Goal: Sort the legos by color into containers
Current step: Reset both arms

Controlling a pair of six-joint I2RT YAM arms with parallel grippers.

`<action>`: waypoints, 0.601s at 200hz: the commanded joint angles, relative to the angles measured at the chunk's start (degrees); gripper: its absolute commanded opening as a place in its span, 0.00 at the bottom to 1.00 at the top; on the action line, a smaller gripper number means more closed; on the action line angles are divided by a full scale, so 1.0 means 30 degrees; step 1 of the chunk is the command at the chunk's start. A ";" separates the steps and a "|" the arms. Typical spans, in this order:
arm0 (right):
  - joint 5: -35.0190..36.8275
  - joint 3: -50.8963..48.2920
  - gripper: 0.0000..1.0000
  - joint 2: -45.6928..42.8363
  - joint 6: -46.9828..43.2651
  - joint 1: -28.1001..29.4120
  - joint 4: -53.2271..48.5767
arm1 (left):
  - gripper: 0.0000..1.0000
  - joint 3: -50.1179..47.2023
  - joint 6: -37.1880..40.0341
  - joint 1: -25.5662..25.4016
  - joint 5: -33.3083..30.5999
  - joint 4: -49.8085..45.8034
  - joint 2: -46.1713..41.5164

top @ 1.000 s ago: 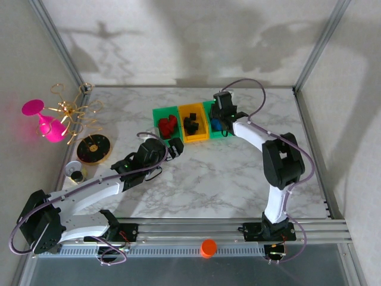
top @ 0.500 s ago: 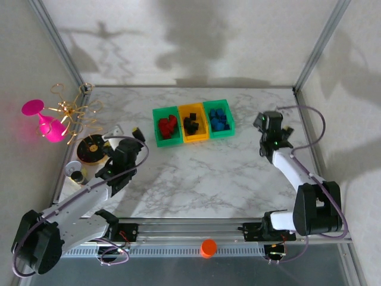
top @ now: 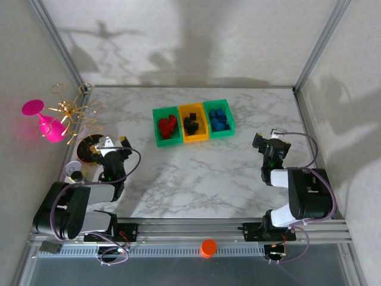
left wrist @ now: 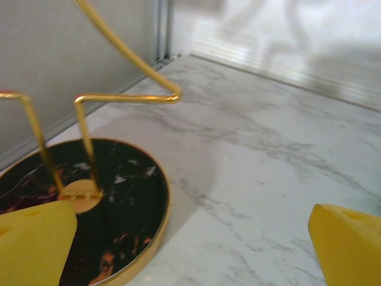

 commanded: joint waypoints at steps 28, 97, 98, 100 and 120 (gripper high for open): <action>-0.2911 -0.2417 0.99 0.1212 -0.1740 -0.0066 0.7398 | 1.00 -0.0818 0.0147 0.1569 0.2969 0.7937 0.3843; -0.3163 -0.2380 0.99 0.1252 -0.1674 -0.0253 0.7368 | 1.00 0.0443 0.0443 0.1146 0.2266 0.5397 0.3824; -0.3155 -0.2379 0.99 0.1252 -0.1682 -0.0240 0.7368 | 1.00 0.0441 0.0441 0.1146 0.2266 0.5434 0.3838; -0.3148 -0.2372 0.99 0.1252 -0.1689 -0.0245 0.7376 | 1.00 0.0440 0.0439 0.1146 0.2266 0.5498 0.3871; -0.3214 -0.2306 0.99 0.1266 -0.1717 -0.0244 0.7284 | 1.00 0.0440 0.0442 0.1145 0.2268 0.5478 0.3859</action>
